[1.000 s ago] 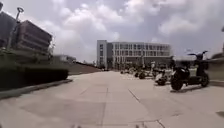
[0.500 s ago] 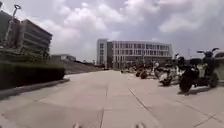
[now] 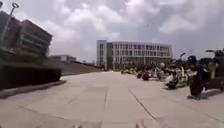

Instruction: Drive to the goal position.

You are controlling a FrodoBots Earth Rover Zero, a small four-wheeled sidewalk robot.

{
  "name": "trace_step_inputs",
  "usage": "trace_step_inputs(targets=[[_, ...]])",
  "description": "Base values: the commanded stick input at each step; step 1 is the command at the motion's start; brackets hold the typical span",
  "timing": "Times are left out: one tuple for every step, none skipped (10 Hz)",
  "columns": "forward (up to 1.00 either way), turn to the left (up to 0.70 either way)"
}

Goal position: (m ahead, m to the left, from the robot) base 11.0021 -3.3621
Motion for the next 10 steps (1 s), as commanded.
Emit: trace_step_inputs(targets=[[0.7, 0.0], [0.7, 0.0], [0.7, 0.0], [0.7, 0.0], [0.7, 0.0], [0.7, 0.0], [0.7, 0.0], [0.7, 0.0], [0.7, 0.0], [0.7, 0.0]])
